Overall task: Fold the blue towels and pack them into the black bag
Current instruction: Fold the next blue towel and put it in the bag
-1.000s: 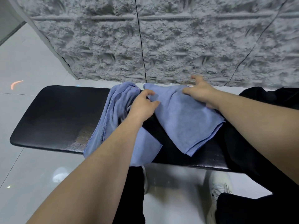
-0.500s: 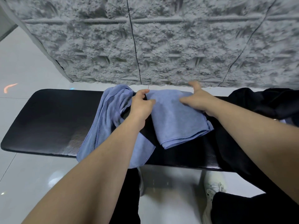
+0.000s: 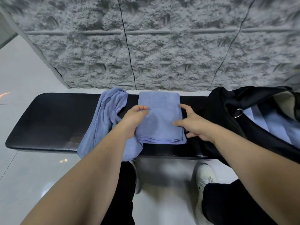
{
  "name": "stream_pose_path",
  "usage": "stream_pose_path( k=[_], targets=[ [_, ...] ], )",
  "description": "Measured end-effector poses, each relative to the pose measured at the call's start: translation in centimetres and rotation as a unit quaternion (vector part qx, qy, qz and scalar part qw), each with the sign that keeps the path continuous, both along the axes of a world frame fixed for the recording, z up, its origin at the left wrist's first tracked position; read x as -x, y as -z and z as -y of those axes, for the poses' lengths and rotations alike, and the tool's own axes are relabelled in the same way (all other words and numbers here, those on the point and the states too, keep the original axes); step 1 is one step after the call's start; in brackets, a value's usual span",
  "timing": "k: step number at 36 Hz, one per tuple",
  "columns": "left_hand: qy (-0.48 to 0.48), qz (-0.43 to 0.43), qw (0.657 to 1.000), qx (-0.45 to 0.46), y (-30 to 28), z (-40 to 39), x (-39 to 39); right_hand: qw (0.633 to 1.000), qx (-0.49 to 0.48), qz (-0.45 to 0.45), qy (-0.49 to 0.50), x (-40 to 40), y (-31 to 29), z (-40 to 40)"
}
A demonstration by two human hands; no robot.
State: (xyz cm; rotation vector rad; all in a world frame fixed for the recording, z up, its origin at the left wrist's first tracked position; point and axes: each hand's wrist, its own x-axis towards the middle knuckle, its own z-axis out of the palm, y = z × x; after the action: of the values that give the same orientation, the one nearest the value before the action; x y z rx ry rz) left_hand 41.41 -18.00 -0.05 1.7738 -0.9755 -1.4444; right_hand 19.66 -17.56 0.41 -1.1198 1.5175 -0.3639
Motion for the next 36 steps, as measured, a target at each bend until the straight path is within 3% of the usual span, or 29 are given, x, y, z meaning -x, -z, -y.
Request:
stream_pose_path(
  k=[3, 5, 11, 13, 16, 25, 28, 31, 36],
  targets=[
    [0.095, 0.018, 0.995, -0.034, -0.6, -1.3, -0.1, 0.997, 0.03, -0.059, -0.044, 0.4, -0.2, -1.1],
    [0.139, 0.044, 0.988, -0.053, -0.8, -2.2, -0.1, 0.997, 0.039, -0.05, -0.052, 0.6, -0.4, -1.5],
    [0.036, 0.008, 0.999, -0.031, -1.1, -3.7, 0.7, 0.999, 0.005, 0.046, -0.014, 0.8, -0.5, -2.6],
    [0.018, 0.034, 0.999, -0.01, -1.0, -4.2, 1.1, 0.998, -0.01, 0.058, 0.005, 1.1, -0.3, -3.0],
    [0.041, 0.119, 0.992, 0.022, -0.4, -4.9, 1.4, 1.0, -0.005, 0.021, -0.006, 1.7, -0.1, -3.6],
    [0.134, 0.218, 0.966, 0.022, 0.0, -7.5, 2.0, 0.993, 0.031, -0.087, -0.069, 2.7, 0.4, -5.4],
    [0.171, 0.296, 0.938, 0.062, 0.2, -7.9, 1.7, 0.98, 0.084, -0.158, -0.091, 3.1, 0.2, -5.8],
    [0.199, 0.379, 0.888, 0.168, -0.6, -8.0, 1.4, 0.939, 0.191, -0.247, -0.144, 2.9, -0.6, -5.9],
    [0.325, 0.424, 0.819, 0.21, -1.2, -8.7, 2.2, 0.87, 0.318, -0.243, -0.289, 1.7, -0.4, -7.2]
  ],
)
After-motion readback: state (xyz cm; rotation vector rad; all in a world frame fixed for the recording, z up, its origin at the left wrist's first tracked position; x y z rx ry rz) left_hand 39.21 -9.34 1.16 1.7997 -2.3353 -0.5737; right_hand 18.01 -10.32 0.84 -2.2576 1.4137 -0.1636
